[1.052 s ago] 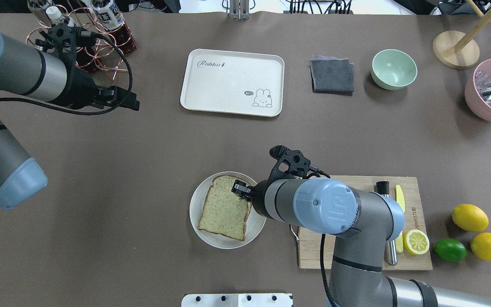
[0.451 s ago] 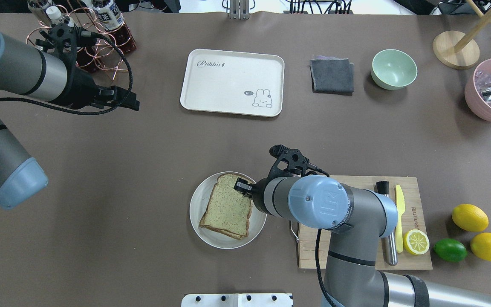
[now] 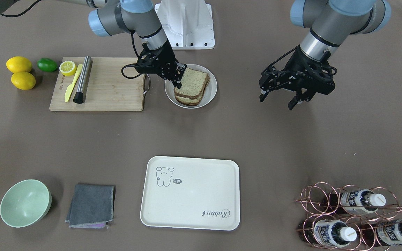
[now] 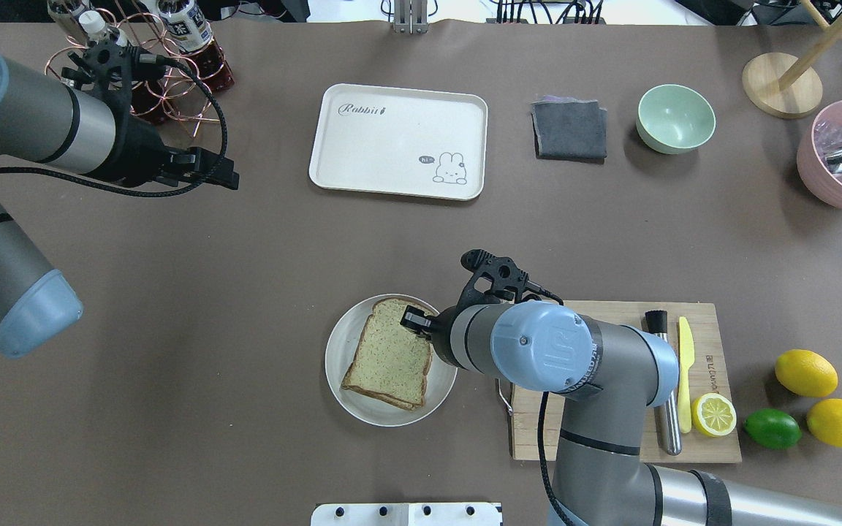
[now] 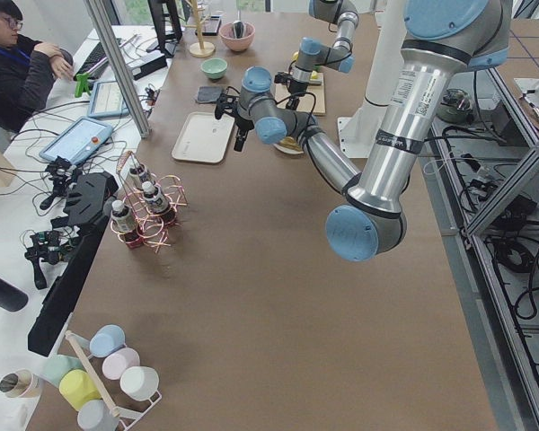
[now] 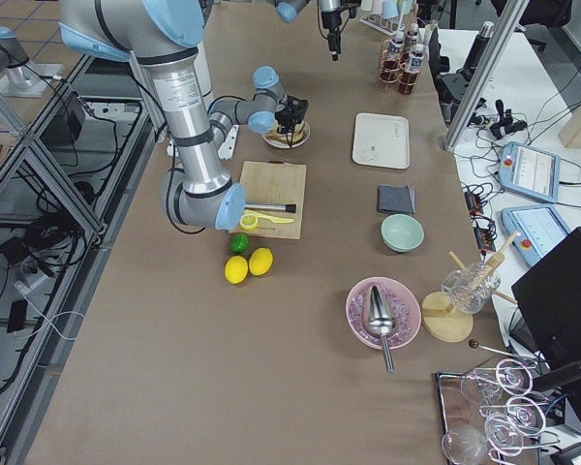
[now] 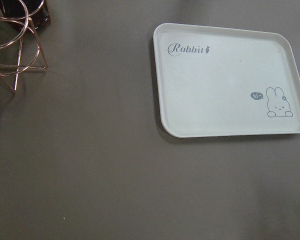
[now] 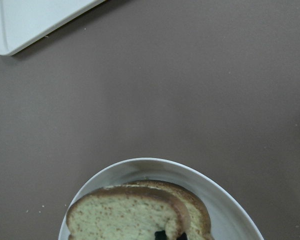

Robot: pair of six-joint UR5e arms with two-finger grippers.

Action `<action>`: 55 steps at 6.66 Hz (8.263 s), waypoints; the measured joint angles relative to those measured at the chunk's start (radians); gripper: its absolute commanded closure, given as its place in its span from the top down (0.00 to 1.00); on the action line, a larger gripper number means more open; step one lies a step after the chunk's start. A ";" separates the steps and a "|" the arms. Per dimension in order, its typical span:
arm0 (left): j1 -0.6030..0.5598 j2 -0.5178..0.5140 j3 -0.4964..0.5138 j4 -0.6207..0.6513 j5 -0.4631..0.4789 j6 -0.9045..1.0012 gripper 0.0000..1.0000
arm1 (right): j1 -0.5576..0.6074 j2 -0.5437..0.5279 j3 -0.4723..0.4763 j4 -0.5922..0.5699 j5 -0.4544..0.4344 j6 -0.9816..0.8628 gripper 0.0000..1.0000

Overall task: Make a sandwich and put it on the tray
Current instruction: 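Lower the bread slice onto the egg toast and open the right gripper, then withdraw the right gripper while moving the left gripper toward the plate, then grasp the rim of the white plate nearest the robot with the left gripper, then slide the plate with the left gripper farther from the robot onto the tray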

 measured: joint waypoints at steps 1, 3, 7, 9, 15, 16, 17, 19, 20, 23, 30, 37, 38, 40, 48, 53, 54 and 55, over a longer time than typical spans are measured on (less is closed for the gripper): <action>0.000 0.000 0.000 0.000 0.000 0.000 0.97 | -0.002 0.004 -0.005 0.000 -0.004 0.002 0.00; 0.001 0.000 0.000 0.000 0.000 0.000 0.97 | -0.005 0.012 -0.030 0.000 -0.012 0.001 0.00; 0.003 0.000 0.000 -0.002 0.000 0.000 0.97 | -0.004 0.013 -0.036 -0.002 -0.011 -0.055 1.00; 0.004 0.000 -0.002 -0.002 0.000 0.000 0.97 | 0.027 0.012 0.006 -0.029 0.020 -0.134 1.00; 0.128 -0.023 0.006 0.002 0.033 -0.181 0.98 | 0.405 -0.191 0.098 -0.201 0.376 -0.521 1.00; 0.166 -0.025 0.007 0.001 0.071 -0.201 0.98 | 0.494 -0.271 0.096 -0.202 0.433 -0.661 1.00; 0.199 -0.026 0.007 0.000 0.104 -0.216 0.98 | 0.587 -0.349 0.095 -0.202 0.484 -0.803 1.00; 0.229 -0.027 0.009 -0.002 0.125 -0.232 0.98 | 0.795 -0.499 0.090 -0.211 0.600 -1.129 1.00; 0.237 -0.027 0.012 -0.003 0.127 -0.234 0.98 | 0.899 -0.543 0.084 -0.252 0.642 -1.294 1.00; 0.252 -0.027 0.030 -0.007 0.126 -0.232 0.98 | 1.197 -0.542 0.057 -0.597 0.684 -1.780 1.00; 0.373 -0.013 0.159 -0.169 0.227 -0.236 0.57 | 1.323 -0.579 -0.024 -0.736 0.675 -1.867 1.00; 0.446 -0.027 0.162 -0.210 0.226 -0.270 0.52 | 1.323 -0.577 -0.024 -0.736 0.676 -1.864 1.00; 0.454 -0.027 0.163 -0.210 0.227 -0.269 0.44 | 1.323 -0.578 -0.024 -0.735 0.676 -1.863 1.00; 0.459 -0.027 0.166 -0.210 0.228 -0.268 0.33 | 1.323 -0.578 -0.026 -0.735 0.676 -1.862 1.00; 0.463 -0.029 0.169 -0.211 0.229 -0.268 0.27 | 1.323 -0.577 -0.028 -0.734 0.676 -1.861 1.00; 0.468 -0.031 0.169 -0.210 0.230 -0.268 0.00 | 1.323 -0.580 -0.027 -0.734 0.678 -1.861 1.00; 0.466 -0.031 0.167 -0.209 0.227 -0.268 0.00 | 1.323 -0.580 -0.028 -0.734 0.677 -1.861 1.00; 0.457 -0.034 0.164 -0.209 0.222 -0.268 0.00 | 1.323 -0.581 -0.031 -0.734 0.677 -1.862 1.00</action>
